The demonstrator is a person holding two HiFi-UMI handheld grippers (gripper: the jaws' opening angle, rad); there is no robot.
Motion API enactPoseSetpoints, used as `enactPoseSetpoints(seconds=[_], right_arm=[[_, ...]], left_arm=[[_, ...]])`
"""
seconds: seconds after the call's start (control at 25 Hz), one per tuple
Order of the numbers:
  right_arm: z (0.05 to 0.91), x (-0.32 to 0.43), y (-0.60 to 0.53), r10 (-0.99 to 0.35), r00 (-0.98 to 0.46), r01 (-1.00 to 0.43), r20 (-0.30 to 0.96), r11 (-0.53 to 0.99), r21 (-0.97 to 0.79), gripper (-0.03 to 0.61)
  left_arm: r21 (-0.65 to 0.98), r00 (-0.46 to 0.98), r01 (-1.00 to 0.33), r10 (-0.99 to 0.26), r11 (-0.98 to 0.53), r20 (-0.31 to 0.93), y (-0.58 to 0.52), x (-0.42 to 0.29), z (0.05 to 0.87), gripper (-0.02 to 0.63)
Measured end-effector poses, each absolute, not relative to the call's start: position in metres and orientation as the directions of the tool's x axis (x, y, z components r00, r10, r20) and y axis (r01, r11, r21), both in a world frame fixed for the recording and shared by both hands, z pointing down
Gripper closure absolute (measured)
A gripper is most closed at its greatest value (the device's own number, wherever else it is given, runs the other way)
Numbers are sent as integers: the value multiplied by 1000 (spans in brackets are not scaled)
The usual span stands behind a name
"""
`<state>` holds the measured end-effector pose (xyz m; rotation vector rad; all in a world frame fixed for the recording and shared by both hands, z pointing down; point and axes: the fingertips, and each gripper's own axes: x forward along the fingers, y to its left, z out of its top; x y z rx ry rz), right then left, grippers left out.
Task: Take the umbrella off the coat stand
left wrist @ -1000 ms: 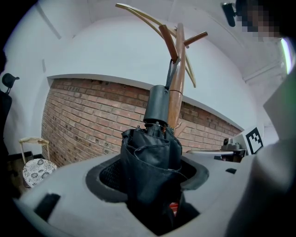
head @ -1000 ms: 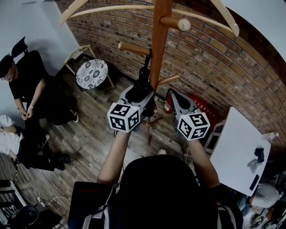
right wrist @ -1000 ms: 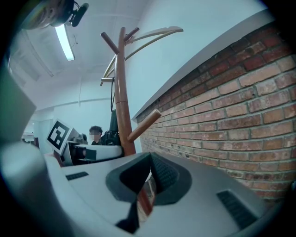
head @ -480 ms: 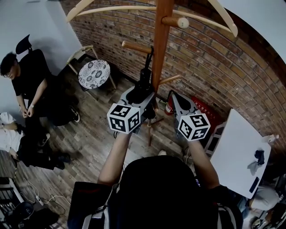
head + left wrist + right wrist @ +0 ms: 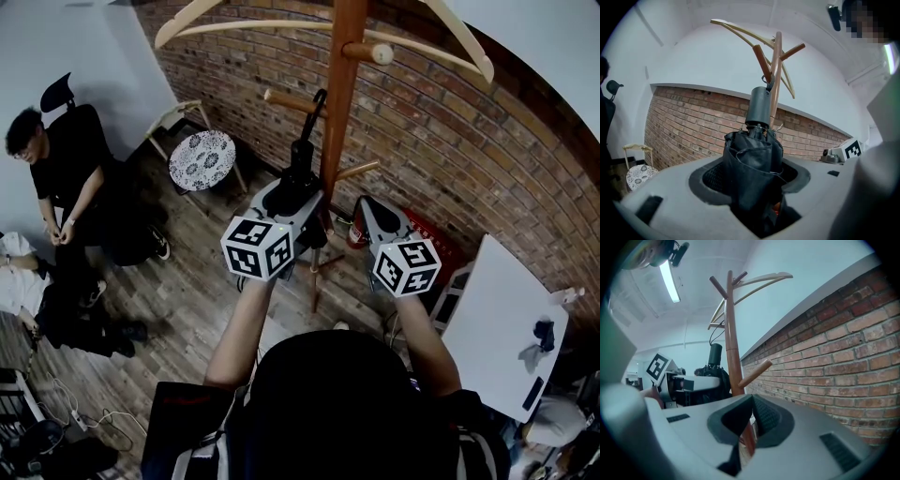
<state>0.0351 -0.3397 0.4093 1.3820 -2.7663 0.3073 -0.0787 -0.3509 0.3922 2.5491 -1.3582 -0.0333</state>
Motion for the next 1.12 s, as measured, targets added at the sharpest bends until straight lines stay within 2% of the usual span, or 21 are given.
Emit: enactPoseSetpoints(seconds=[1.12], right_arm=[[389,0,-338,-737,-672,-738,68,659,-148,549]], left_arm=[[214,478,-860,-878,-463,24,-338,-116,351,334]])
